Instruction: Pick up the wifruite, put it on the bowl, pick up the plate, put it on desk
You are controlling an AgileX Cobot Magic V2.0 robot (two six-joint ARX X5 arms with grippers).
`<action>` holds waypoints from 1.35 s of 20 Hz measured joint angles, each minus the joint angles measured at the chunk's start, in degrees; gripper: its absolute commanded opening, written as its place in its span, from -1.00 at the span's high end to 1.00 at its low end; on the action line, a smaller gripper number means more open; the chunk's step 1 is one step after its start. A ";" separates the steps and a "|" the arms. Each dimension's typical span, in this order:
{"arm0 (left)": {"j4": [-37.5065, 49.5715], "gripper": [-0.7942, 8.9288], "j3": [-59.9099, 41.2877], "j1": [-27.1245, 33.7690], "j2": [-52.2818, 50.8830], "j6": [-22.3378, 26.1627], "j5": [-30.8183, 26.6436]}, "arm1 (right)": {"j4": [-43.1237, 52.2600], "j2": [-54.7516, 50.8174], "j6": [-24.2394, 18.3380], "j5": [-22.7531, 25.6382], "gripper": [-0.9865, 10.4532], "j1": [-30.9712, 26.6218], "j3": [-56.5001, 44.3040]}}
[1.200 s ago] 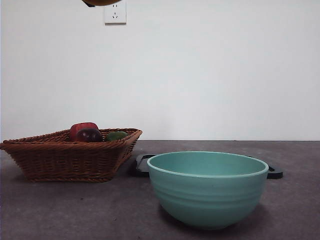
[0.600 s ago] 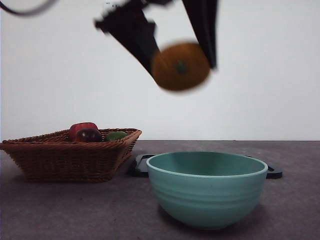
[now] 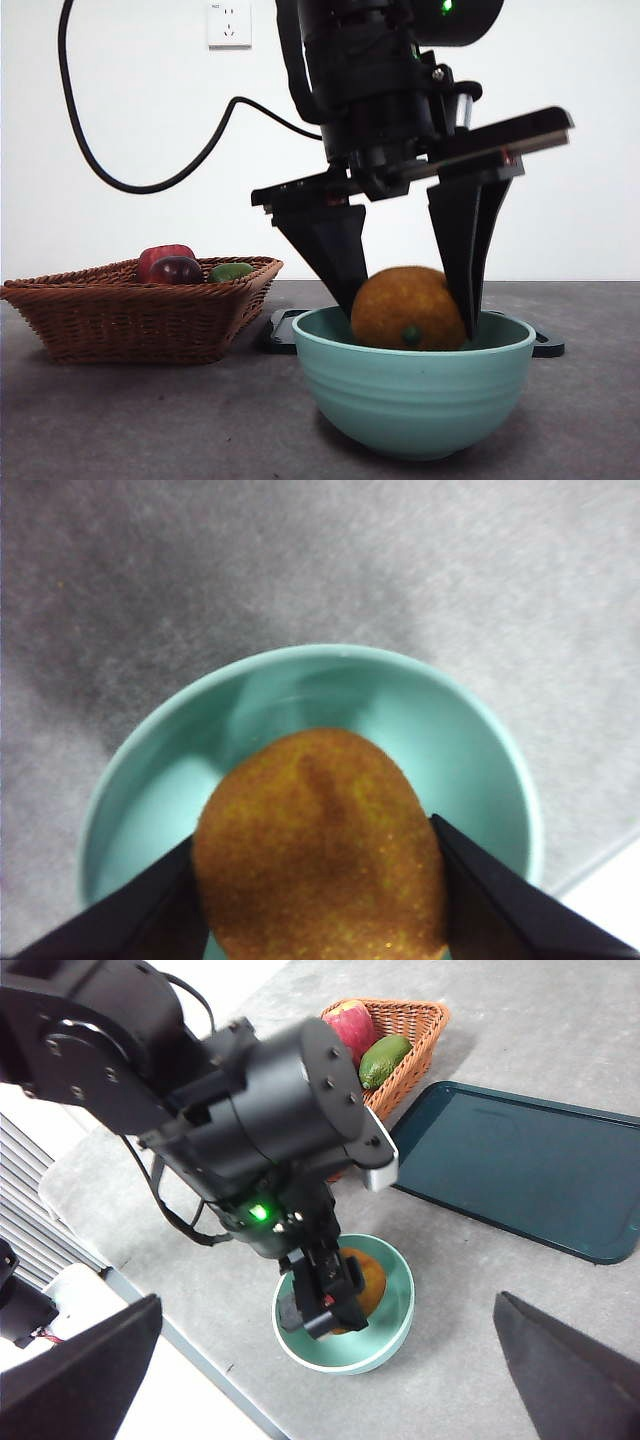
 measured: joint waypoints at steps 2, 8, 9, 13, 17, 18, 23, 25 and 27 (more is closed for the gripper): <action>-0.11 0.59 0.02 0.00 1.62 0.00 -0.04 | -0.02 0.00 0.00 0.00 -0.22 0.00 0.00; -0.20 0.59 0.00 -0.83 3.02 0.00 -0.09 | -0.02 0.00 0.00 0.00 -0.22 0.00 0.00; -0.20 0.59 0.00 -0.83 3.06 0.00 -0.09 | 0.00 0.00 0.00 0.00 -0.22 0.00 0.00; -0.17 0.50 0.00 -0.81 3.78 0.00 -0.09 | -0.02 0.00 0.02 0.00 -0.22 0.00 0.00; -0.11 0.05 0.02 -0.79 3.78 0.00 -0.09 | 0.00 0.00 0.02 0.00 -0.22 0.00 0.00; -0.33 -0.03 0.15 -0.77 3.78 0.00 -0.09 | -0.02 0.00 0.04 0.00 -0.22 0.00 0.00; -5.79 -0.32 5.68 -0.68 3.78 0.33 -0.09 | 0.00 0.00 0.04 0.00 -0.22 0.00 0.00; -7.82 -0.45 8.76 -0.70 3.76 1.01 -0.15 | 0.00 0.00 0.04 0.00 -0.22 0.00 0.00; -9.18 -0.46 9.92 -0.70 2.78 1.79 -1.33 | 0.00 0.00 0.04 0.00 -0.22 0.00 0.00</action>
